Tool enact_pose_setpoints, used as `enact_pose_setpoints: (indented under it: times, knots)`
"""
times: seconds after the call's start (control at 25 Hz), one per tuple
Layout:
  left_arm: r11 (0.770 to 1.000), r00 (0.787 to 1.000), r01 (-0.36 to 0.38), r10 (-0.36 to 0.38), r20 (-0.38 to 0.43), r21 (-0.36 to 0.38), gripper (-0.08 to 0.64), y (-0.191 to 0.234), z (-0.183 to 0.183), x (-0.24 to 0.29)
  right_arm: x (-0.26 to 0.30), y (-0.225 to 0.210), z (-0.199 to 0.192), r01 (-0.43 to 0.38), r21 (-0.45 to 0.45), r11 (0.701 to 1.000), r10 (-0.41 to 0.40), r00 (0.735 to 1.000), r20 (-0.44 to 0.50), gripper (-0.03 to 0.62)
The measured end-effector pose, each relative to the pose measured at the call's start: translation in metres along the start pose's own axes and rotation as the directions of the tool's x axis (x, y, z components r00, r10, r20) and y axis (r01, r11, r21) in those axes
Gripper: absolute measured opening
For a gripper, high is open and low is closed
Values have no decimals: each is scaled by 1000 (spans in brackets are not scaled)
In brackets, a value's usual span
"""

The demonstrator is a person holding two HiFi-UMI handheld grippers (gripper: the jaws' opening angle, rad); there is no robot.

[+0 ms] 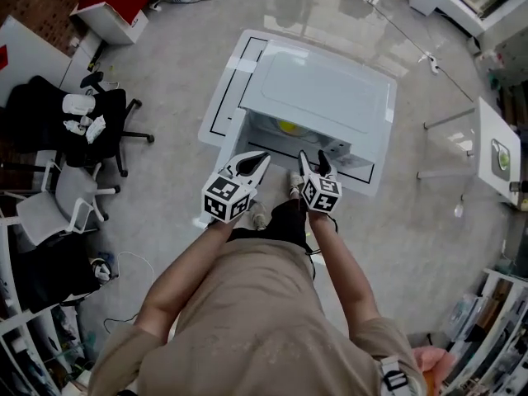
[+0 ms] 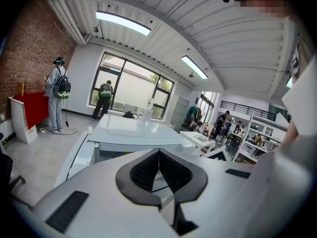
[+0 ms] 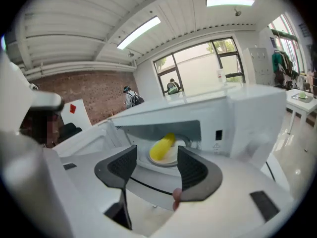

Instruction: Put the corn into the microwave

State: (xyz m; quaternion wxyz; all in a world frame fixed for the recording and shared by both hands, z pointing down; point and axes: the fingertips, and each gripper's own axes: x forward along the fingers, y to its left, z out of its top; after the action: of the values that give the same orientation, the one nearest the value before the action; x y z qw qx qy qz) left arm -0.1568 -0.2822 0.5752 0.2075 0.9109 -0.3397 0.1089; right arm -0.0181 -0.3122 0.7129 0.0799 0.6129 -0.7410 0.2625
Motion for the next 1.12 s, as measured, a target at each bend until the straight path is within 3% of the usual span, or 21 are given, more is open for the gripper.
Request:
enact_pose_setpoints:
  times: [0.08,0.24,0.4,0.48,0.6,0.64,0.8,0.92,0.96,1.04,1.12]
  knots:
    - [1000,999,12,-12,31,-3,5,-6,7,-7,-34,6,16,-42,-11,999,42,999,28,261]
    - [999,997,32,-33,76,11,5,-20,20,-15,-98,21,43,-131,-152,980,139,989,43,261]
    - [999,992,39,-42,116,29,5,-40,31,-27,-152,13,65,-144,-203,969,161,984,72,261]
    - [997,990,49,-57,129,61,5,-52,38,-35,-171,17,77,-125,-346,930,158,985,69,261]
    - [991,988,68,-83,128,111,5,-75,46,-43,-198,36,98,-122,-561,819,186,981,59,261]
    - [990,988,73,-88,127,122,5,-83,48,-43,-207,39,107,-128,-583,803,203,977,66,261]
    - [985,984,98,-116,132,139,6,-120,57,-40,-256,34,142,-116,-592,797,235,964,127,261]
    - [968,981,119,-149,124,221,5,-162,66,-34,-297,14,150,-52,-678,734,203,968,145,261]
    - [960,980,123,-158,121,252,5,-177,70,-32,-311,6,152,-43,-686,726,201,968,152,261]
    - [953,974,141,-182,133,270,5,-208,75,-29,-339,-14,155,-48,-663,747,211,963,168,261]
    - [957,961,175,-216,169,230,6,-233,75,-31,-364,-36,153,-21,-659,752,187,965,182,261]
